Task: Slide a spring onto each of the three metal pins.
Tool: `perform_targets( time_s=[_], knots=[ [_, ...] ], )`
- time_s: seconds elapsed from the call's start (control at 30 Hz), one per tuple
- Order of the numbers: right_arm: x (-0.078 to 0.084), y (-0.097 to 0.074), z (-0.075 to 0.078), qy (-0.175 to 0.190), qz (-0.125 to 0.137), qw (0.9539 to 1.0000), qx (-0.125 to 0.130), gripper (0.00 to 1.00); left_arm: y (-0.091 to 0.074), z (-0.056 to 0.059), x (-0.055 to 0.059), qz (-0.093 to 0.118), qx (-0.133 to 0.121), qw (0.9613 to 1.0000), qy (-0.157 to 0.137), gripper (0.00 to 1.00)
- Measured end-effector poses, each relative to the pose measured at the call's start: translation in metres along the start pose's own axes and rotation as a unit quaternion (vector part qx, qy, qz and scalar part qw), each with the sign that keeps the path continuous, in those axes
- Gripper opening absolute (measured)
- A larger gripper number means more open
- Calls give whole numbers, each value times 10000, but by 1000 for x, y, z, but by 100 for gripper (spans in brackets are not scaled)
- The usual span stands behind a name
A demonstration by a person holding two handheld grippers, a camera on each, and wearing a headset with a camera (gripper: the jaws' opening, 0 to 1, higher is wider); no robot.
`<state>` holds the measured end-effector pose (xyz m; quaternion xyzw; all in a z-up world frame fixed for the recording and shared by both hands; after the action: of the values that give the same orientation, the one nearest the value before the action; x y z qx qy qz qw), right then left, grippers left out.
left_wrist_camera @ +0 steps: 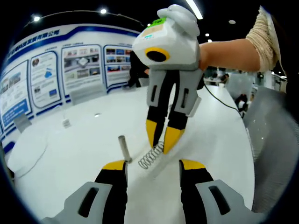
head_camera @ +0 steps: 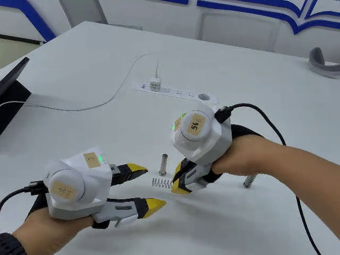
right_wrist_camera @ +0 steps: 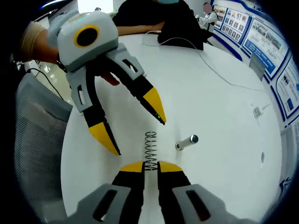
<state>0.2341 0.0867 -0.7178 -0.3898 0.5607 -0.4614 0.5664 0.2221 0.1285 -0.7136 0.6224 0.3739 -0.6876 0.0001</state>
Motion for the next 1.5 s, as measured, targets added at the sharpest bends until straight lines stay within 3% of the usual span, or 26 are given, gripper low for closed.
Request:
perform_targets(
  time_s=[0.37,0.73,1.1,1.5],
  knots=[
    [5,-12,-16,-556,-204,9980,-201,12,5,14,-5,16,204,9988,440,26],
    [4,-17,-21,-727,-358,9964,-264,12,6,18,-5,-1,252,9976,642,13],
    [-9,-35,-24,-834,-271,9960,-189,12,9,21,-5,-18,320,9973,658,12],
    [-25,-43,-28,-934,-62,9955,-162,12,11,25,-10,10,396,9975,584,11]
  ],
)
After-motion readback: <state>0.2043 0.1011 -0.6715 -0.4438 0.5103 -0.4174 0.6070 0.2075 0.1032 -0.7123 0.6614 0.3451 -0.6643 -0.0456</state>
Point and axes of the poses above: the centre of the closed fingertips' face, and the gripper's own axes: y roughly forward along the fingers, z roughly to its right, x roughly out of its underside, the point moved 2 cm from there along -y, roughly backward along the fingers, and after that the axes turned 10 degrees about -z, right-handed, at the moved point
